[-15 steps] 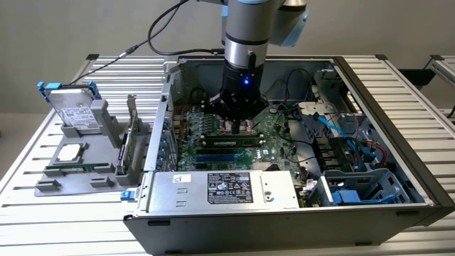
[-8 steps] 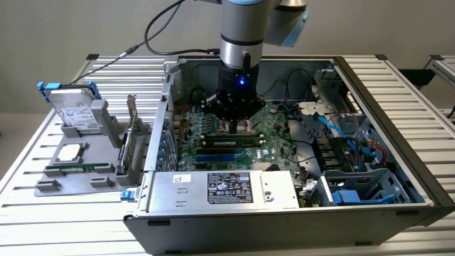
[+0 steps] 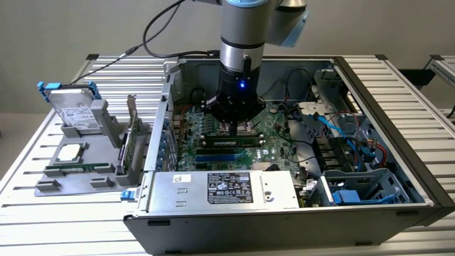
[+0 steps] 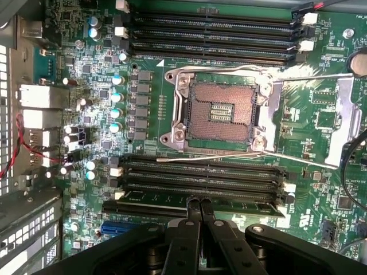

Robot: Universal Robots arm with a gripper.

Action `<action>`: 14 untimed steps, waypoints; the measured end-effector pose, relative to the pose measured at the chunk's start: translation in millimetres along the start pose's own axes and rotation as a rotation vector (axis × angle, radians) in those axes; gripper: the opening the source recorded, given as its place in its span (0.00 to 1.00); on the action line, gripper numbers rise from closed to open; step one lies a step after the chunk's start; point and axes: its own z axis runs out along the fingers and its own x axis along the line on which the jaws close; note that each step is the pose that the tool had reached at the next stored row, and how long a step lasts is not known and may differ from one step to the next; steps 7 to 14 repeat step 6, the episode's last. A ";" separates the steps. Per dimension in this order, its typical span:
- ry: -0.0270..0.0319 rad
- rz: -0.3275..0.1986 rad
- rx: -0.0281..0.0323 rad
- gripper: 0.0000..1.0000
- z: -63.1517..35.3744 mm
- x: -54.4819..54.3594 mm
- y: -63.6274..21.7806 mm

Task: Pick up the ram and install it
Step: 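Press down the ram until it locks into place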

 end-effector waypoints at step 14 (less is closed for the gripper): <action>-0.0002 0.000 -0.0002 0.10 0.0 0.0 -0.1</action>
